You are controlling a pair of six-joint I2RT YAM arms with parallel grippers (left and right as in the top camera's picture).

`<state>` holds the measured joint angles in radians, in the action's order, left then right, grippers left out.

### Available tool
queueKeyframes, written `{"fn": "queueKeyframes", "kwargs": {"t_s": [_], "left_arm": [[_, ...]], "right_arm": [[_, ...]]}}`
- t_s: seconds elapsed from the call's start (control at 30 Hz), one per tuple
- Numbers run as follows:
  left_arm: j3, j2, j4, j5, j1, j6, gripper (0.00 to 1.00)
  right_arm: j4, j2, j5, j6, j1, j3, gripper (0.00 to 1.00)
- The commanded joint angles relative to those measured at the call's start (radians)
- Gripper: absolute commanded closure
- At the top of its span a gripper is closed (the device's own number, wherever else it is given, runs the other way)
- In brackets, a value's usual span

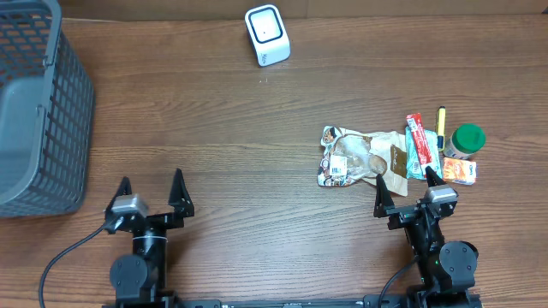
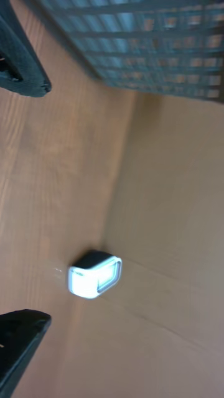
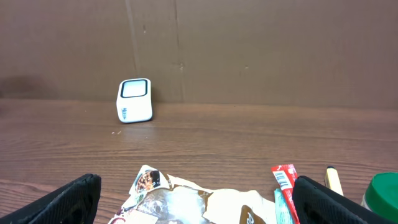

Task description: Scan the item barcode

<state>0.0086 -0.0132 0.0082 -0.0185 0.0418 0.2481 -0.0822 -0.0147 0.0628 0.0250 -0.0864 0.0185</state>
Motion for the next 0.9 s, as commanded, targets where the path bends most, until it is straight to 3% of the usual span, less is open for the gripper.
{"fn": "queueKeyframes", "kwargs": {"t_s": [0.0,0.17,0.87], "left_arm": [[-0.004,0.01,-0.056,0.009,0.004,-0.093,0.0],[-0.004,0.01,-0.085,0.011,0.004,-0.187,0.0],[-0.004,0.009,-0.085,0.011,0.004,-0.189,0.0]], "right_arm": [[0.004,0.012,-0.009,-0.007,0.003,-0.011,0.0],[0.004,0.012,-0.009,-0.007,0.003,-0.011,0.0],[0.004,0.012,-0.009,-0.007,0.003,-0.011,0.0]]}}
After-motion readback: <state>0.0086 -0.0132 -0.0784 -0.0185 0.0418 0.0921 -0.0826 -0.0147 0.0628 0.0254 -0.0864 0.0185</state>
